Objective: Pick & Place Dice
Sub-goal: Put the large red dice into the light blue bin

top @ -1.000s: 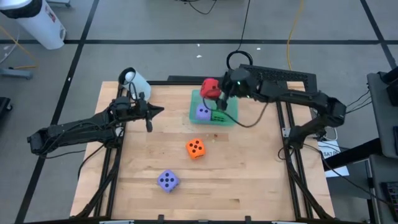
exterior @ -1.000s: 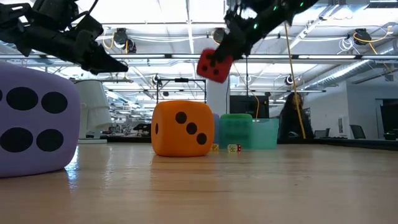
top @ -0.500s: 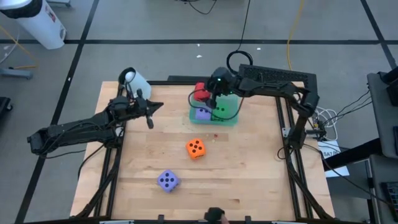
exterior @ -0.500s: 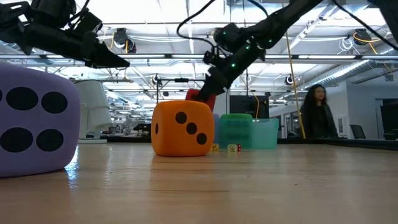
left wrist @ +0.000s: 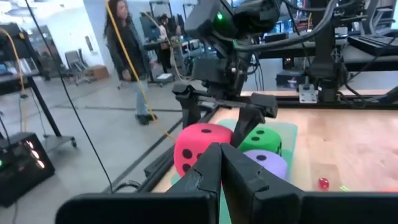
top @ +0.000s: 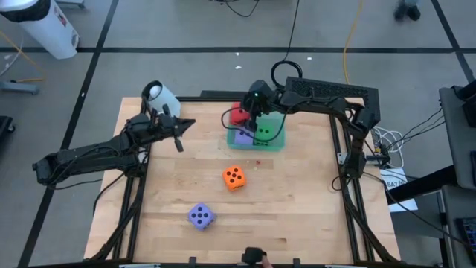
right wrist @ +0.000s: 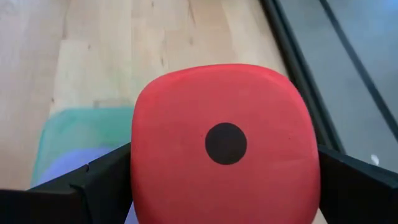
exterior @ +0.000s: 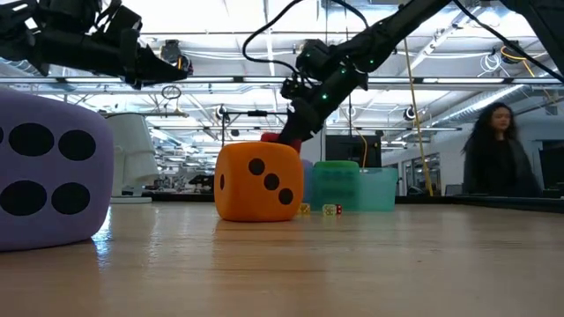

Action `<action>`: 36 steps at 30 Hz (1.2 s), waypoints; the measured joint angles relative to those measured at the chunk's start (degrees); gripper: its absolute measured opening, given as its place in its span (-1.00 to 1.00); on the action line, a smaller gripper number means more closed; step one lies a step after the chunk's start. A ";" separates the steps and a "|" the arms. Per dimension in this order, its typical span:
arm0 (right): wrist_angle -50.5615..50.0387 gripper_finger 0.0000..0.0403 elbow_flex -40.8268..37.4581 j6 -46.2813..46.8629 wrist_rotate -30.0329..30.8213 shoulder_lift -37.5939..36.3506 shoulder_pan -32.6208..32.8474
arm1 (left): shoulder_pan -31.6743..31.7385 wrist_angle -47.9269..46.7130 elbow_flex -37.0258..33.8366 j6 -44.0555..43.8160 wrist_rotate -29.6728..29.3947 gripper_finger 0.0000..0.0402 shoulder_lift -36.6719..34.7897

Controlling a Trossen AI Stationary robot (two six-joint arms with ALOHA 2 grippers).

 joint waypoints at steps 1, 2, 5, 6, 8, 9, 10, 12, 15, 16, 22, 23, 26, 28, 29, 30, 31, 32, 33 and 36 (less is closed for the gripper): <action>-1.01 0.96 0.00 -0.04 0.19 0.00 -0.20 | 0.00 -0.48 0.00 -0.54 0.02 -0.89 0.01; -2.08 0.96 0.00 -0.14 0.28 0.00 -0.35 | 0.00 -0.84 0.00 -0.59 0.05 -0.89 0.01; -3.87 0.96 0.00 -0.87 0.13 0.08 -0.73 | -0.02 -1.89 0.00 -1.10 0.05 -0.89 0.01; -3.78 0.96 0.00 -1.56 0.10 0.50 -0.73 | -0.03 -2.51 0.00 -1.46 -0.26 -0.89 0.01; -3.34 0.96 0.00 -2.40 0.03 1.35 -0.63 | -0.02 -3.88 0.00 -2.07 -0.71 -0.89 0.01; -3.77 0.96 -0.11 -2.43 0.06 1.53 -0.63 | -0.02 -4.45 0.00 -2.49 -0.79 -0.89 0.03; -3.84 0.96 -0.13 -2.54 -0.04 1.53 -0.63 | -0.02 -4.62 0.00 -3.38 -0.81 -0.90 0.32; -3.24 0.96 -0.10 -3.47 -0.08 1.20 -0.61 | -0.02 -4.50 0.00 -6.21 -0.81 -0.90 2.17; -2.87 0.96 -0.02 -3.34 -0.43 1.27 -0.61 | 0.00 -4.77 0.60 -10.29 -0.81 -0.92 6.01; -3.08 0.96 -0.05 -3.25 -1.44 1.35 -0.61 | 0.00 -4.82 0.99 -11.22 -0.81 -0.95 7.65; -2.69 0.96 -0.07 -5.00 -5.94 1.26 -0.74 | -0.33 -1.99 6.56 -13.20 -2.80 -0.96 21.88; -2.70 0.96 -0.07 -5.38 -5.96 1.30 -0.74 | -0.22 -1.77 8.36 -13.41 -3.22 -0.97 24.18; -2.74 0.96 -0.07 -6.18 -6.06 1.31 -0.72 | 0.12 -1.09 14.03 -12.35 -3.84 -0.98 30.95; -2.70 0.96 -0.07 -6.66 -6.03 1.31 -0.72 | 0.42 -1.71 17.57 -11.15 -3.80 -0.96 34.95; -2.70 0.96 -0.07 -7.09 -6.03 1.31 -0.72 | 0.59 -1.81 19.51 -10.69 -3.37 -0.96 36.76; -2.73 0.96 -0.07 -7.56 -6.03 1.31 -0.72 | 0.82 -1.94 21.53 -10.14 -2.68 -0.96 38.50; -2.72 0.96 -0.07 -7.87 -6.03 1.31 -0.75 | 1.09 -2.47 23.39 -9.38 -1.76 -0.98 40.10; -2.72 0.96 -0.07 -8.18 -6.06 1.31 -0.76 | 1.29 -2.94 24.94 -8.72 -0.87 -0.98 41.70; -2.73 0.96 -0.07 -8.57 -6.05 1.31 -0.76 | 1.47 -2.95 26.45 -8.17 -0.09 -0.99 43.38; -2.48 0.96 -0.36 -9.86 -6.07 1.31 -0.76 | 1.94 -3.10 30.02 -6.10 2.06 -0.95 47.69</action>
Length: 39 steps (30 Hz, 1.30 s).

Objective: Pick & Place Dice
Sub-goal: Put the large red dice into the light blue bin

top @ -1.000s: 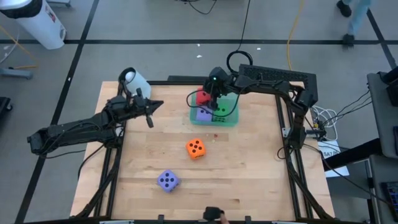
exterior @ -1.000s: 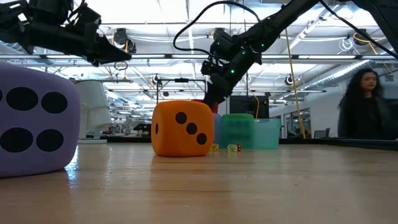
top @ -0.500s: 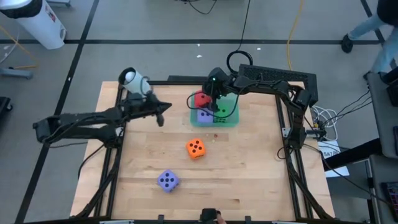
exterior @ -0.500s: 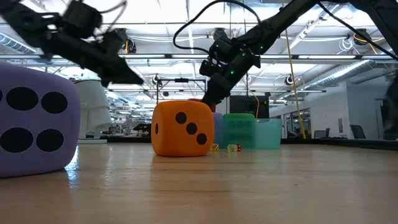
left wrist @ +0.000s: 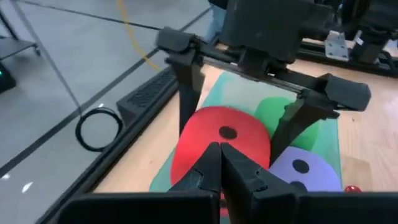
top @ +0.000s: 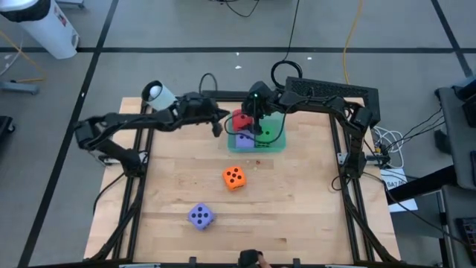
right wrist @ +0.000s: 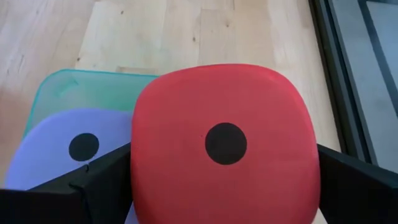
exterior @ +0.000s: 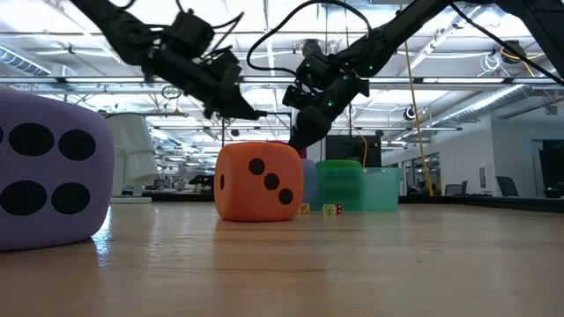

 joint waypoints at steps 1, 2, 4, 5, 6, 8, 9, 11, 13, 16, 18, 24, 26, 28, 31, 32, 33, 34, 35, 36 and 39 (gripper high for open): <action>0.26 0.96 -0.17 -0.59 0.01 0.00 0.04 | 0.28 0.54 1.02 0.75 0.81 -0.95 1.35; 0.53 0.96 -0.34 -0.98 -0.01 0.00 0.04 | 0.51 0.59 1.83 1.19 1.28 -0.96 2.82; 0.91 0.96 -0.45 -1.12 0.01 0.00 0.04 | 0.96 -0.62 3.30 1.16 3.02 -0.98 5.54; 1.14 0.96 -0.45 -1.11 0.01 0.00 0.04 | 1.19 -0.45 4.41 1.15 4.23 -0.99 6.85; 1.29 0.96 -0.45 -1.11 -0.01 0.00 0.04 | 1.39 -0.25 5.53 1.26 5.56 -0.98 7.95; 1.34 0.96 -0.45 -1.11 -0.01 0.00 0.02 | 1.65 -1.32 8.00 2.27 7.68 -0.96 9.95; 1.24 0.96 -0.45 -1.13 -0.01 0.00 0.02 | 1.70 -2.45 9.40 2.85 8.12 -0.96 11.15; 1.21 0.96 -0.45 -1.13 -0.14 0.00 0.02 | 1.73 -6.91 12.08 3.77 8.14 -0.98 13.08; 1.23 0.96 -0.45 -1.19 -0.24 0.00 0.02 | 1.73 -10.59 15.55 5.17 8.14 -0.98 14.77; 1.24 0.96 -0.45 -2.18 -0.41 0.00 0.02 | 1.73 -17.29 20.42 8.31 8.42 -0.97 16.69; 1.07 0.96 -0.50 -2.91 -1.62 0.03 0.01 | 1.73 -20.80 22.73 9.81 8.51 -0.98 18.12; 1.13 0.96 -0.63 -6.12 -3.83 0.24 0.06 | 2.32 -24.94 24.67 11.02 10.02 -0.98 20.48; 1.49 0.96 -0.63 -6.40 -3.81 0.24 0.02 | 2.93 -25.87 24.67 10.57 10.94 -0.99 20.93; 2.03 0.96 -0.63 -6.68 -3.91 0.24 0.02 | 3.41 -26.67 24.60 10.57 11.10 -0.98 21.22; 3.44 0.96 -0.52 -6.79 -4.47 -0.06 0.16 | 3.94 -27.95 24.32 10.54 10.21 -0.98 21.62; 3.68 0.96 -0.52 -6.64 -4.48 -0.13 0.17 | 4.11 -27.99 24.32 10.52 10.20 -0.99 21.61; 4.22 0.96 -0.51 -6.27 -4.54 -0.13 0.15 | 4.33 -28.08 24.32 10.51 10.07 -0.99 21.52; 4.58 0.96 -0.49 -5.80 -4.49 -0.13 0.13 | 4.51 -28.14 24.32 10.52 10.12 -0.99 21.47; 4.66 0.96 -0.49 -5.46 -4.49 -0.13 0.13 | 4.63 -28.14 24.32 10.59 10.19 -0.98 21.47; 4.77 0.96 -0.49 -5.37 -4.49 -0.13 0.13 | 4.63 -28.24 24.32 10.61 9.91 -0.97 21.47; 4.41 0.96 -0.47 -4.88 -4.69 -0.13 0.15 | 4.59 -28.39 24.32 11.41 9.41 -0.99 21.23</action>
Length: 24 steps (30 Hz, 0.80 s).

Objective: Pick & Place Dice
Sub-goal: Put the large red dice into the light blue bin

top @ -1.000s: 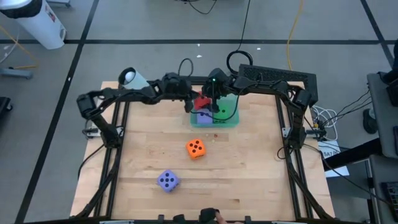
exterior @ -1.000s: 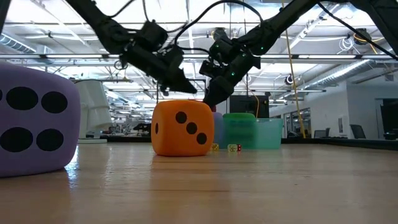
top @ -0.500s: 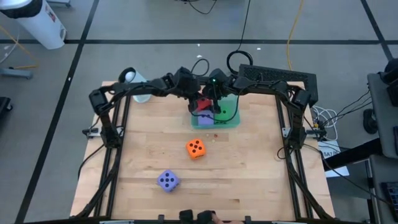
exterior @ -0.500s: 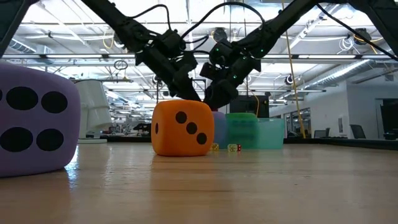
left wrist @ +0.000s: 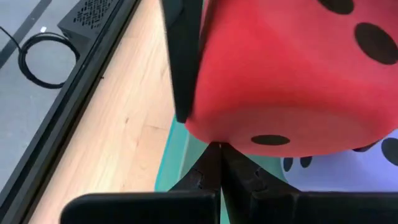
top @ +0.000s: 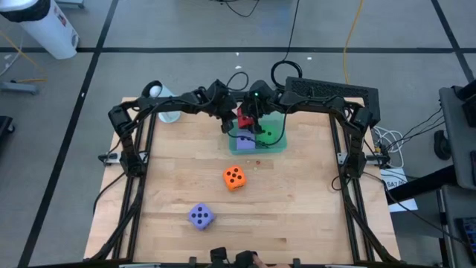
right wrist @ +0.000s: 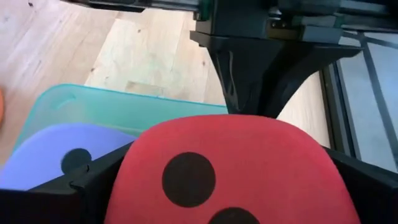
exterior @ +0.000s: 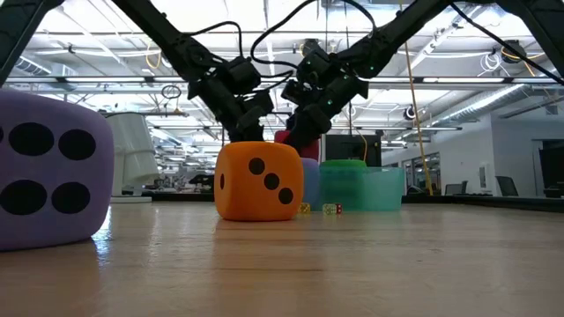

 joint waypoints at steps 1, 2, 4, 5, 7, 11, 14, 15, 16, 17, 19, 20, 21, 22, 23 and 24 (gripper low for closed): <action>-0.09 0.96 0.01 0.49 -0.20 0.00 0.00 | -0.04 -0.38 0.00 0.35 -0.06 -0.99 -0.37; -0.23 0.96 0.08 1.03 -0.23 0.00 0.00 | -0.12 -0.51 0.00 0.78 -0.25 -0.99 -0.81; -1.26 0.96 0.15 1.91 -0.45 -0.04 -0.18 | -0.37 -0.39 0.00 1.37 -0.48 -0.98 -2.31; -1.90 0.96 0.15 2.36 -0.59 -0.04 -0.20 | -0.64 0.07 0.00 1.71 -1.03 -0.99 -3.09; -3.04 0.96 0.13 2.72 -0.40 0.02 -0.33 | -1.35 0.50 0.02 1.76 -1.55 -0.99 -4.94; -3.83 0.96 0.13 2.74 -0.17 0.04 -0.35 | -3.93 0.81 0.04 2.15 -1.40 -0.99 -7.22; -3.80 0.96 0.13 2.70 -0.07 0.04 -0.23 | -5.67 1.25 0.11 3.25 -1.66 -0.99 -6.93; -3.53 0.96 0.13 2.59 -0.14 0.04 -0.04 | -6.13 2.00 0.11 3.58 -2.40 -0.99 -6.37; -3.27 0.96 0.13 2.36 -0.74 0.04 0.05 | -6.51 3.30 0.11 3.93 -3.06 -0.99 -5.77; -3.25 0.96 0.11 2.16 -1.32 0.04 0.28 | -6.63 4.13 0.11 4.20 -2.87 -0.99 -5.27; -3.41 0.96 0.07 2.37 -2.23 0.13 0.35 | -6.59 3.70 0.68 4.60 -2.83 -0.99 -4.79; -3.43 0.96 0.07 2.37 -2.54 0.13 0.39 | -6.40 3.29 1.20 4.68 -2.93 -0.99 -4.72; -3.33 0.96 0.07 2.31 -2.75 0.13 0.45 | -6.14 2.62 1.75 4.91 -2.94 -1.00 -4.68; -3.27 0.96 0.07 2.16 -2.97 0.13 0.46 | -5.83 1.83 2.22 5.46 -3.16 -1.00 -4.68; -3.22 0.96 0.07 1.69 -3.44 0.13 0.48 | -5.64 0.91 2.76 6.12 -3.25 -1.00 -4.68; -3.24 0.96 0.07 1.28 -4.18 0.13 0.50 | -5.38 0.15 3.11 6.90 -3.21 -1.00 -4.70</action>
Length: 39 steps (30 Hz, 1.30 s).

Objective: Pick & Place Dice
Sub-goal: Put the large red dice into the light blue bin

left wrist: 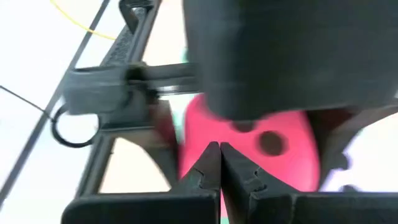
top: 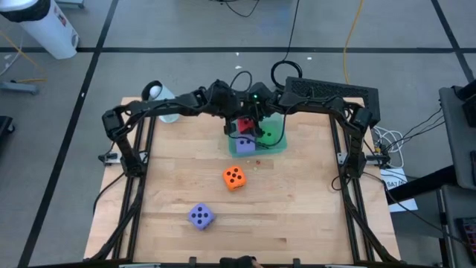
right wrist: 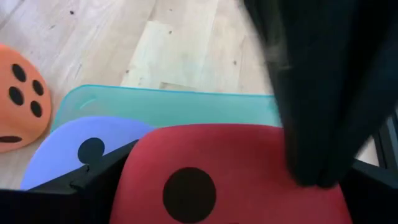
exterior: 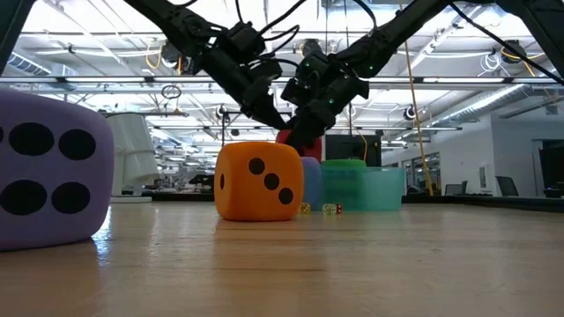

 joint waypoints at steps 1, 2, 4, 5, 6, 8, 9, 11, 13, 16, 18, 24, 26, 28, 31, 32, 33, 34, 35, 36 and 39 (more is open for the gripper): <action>0.02 0.96 0.00 -0.35 -0.13 0.00 0.00 | 0.26 -1.25 0.40 0.66 0.19 -1.00 0.02; 0.29 0.96 0.00 -0.65 -0.13 0.00 0.02 | 0.48 -2.28 0.79 1.03 0.37 -1.00 0.02; 0.56 0.96 0.00 -1.18 -0.13 0.00 0.04 | 0.89 -2.80 0.89 1.58 0.71 -1.00 -0.02; 0.65 0.96 0.00 -1.38 -0.11 0.00 0.04 | 1.09 -3.06 0.90 1.69 1.15 -1.00 -0.02; 0.80 0.96 0.00 -1.52 -0.10 0.01 0.04 | 1.29 -3.53 0.91 1.80 1.68 -1.00 -0.02; 0.81 0.96 -0.02 -1.82 0.15 0.04 0.04 | 1.43 -4.01 0.94 2.53 1.96 -1.00 -0.02; 0.86 0.96 -0.04 -1.94 0.27 0.04 0.04 | 1.40 -4.08 0.94 2.98 1.88 -1.00 -0.04; 0.99 0.96 -0.04 -1.97 0.35 0.04 0.04 | 1.38 -4.45 0.94 3.69 1.83 -1.00 -0.30; 1.53 0.96 -0.04 -1.91 0.05 0.04 0.04 | 1.38 -5.66 0.94 5.38 1.88 -1.00 -1.23; 1.87 0.96 -0.04 -0.21 -0.14 -0.43 -0.62 | 1.38 -6.57 0.83 5.72 1.78 -1.00 -3.52; 2.13 0.96 -0.04 1.13 -0.08 -0.46 -1.24 | 1.38 -6.61 0.80 5.72 1.71 -1.00 -5.70; 6.44 0.97 -0.13 9.50 -10.91 -0.44 -3.50 | 1.49 -4.11 -2.71 5.04 1.88 -1.00 -13.23; 10.95 0.98 -1.29 13.11 -14.11 -0.44 -4.00 | 1.49 -3.91 -4.59 4.22 1.86 -1.00 -15.53; 15.99 0.98 -2.94 16.67 -15.15 -0.44 -4.31 | 1.49 -2.53 -6.61 3.25 1.90 -1.00 -17.35; 24.28 0.98 -5.76 21.11 -18.91 -0.44 -4.39 | 1.49 0.64 -10.52 1.13 1.92 -1.00 -19.31; 26.82 0.98 -6.66 22.47 -20.05 -0.44 -4.36 | 1.39 2.07 -11.66 0.55 1.90 -1.00 -19.56; 28.83 0.98 -7.52 23.65 -20.85 -0.44 -4.33 | 1.26 3.17 -12.73 -0.09 1.94 -1.00 -19.68; 30.32 0.98 -8.39 24.41 -20.96 -0.44 -4.21 | 1.13 3.85 -13.64 -0.79 1.94 -1.00 -19.69; 31.57 0.98 -9.18 24.86 -20.98 -0.44 -4.03 | 1.05 4.73 -14.52 -1.45 1.92 -1.00 -19.63; 32.24 0.98 -9.84 24.94 -20.96 -0.44 -3.82 | 0.94 5.76 -15.40 -1.88 1.89 -1.00 -19.52; 32.38 0.98 -10.66 24.66 -20.94 -0.44 -3.64 | -0.47 9.15 -16.70 -2.22 1.88 -1.00 -18.03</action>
